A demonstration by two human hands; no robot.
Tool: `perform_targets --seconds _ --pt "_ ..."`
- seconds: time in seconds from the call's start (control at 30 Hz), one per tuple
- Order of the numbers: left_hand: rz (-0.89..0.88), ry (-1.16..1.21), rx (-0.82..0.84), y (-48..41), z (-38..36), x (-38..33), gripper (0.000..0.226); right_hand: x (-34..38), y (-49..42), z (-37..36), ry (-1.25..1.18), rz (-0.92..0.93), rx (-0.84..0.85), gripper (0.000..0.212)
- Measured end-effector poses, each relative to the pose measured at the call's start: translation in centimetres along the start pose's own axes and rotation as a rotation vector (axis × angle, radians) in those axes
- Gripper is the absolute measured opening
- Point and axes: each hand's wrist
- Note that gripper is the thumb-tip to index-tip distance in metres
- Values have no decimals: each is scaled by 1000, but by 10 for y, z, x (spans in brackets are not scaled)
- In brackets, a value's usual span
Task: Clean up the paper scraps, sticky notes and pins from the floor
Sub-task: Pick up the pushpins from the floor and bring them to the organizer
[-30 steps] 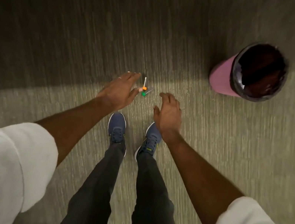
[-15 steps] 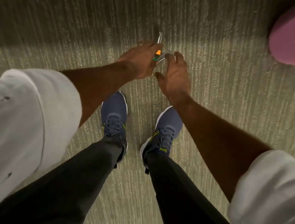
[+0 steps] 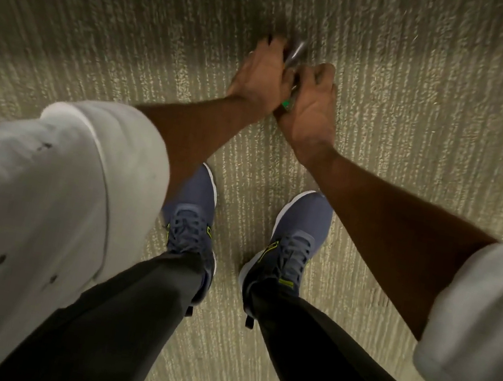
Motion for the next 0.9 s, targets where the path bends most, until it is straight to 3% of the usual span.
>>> perform_targets --seconds 0.23,0.4,0.53,0.67,0.9 --pt "103 183 -29 29 53 -19 31 19 22 62 -139 37 24 81" --pt "216 349 -26 60 113 -72 26 52 55 134 -190 126 80 95" --pt "286 538 -89 90 167 -120 20 75 78 196 -195 216 89 99" --pt "324 830 -23 123 232 -167 24 101 100 270 -184 316 79 105" --pt "304 932 33 164 353 -244 23 143 147 404 -188 456 153 99"
Point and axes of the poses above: each hand's wrist, its own y-axis away from the middle knuckle, its own z-axis out of the back of the hand, x = y × z, and after that the axes turned 10 degrees about -z, right-handed
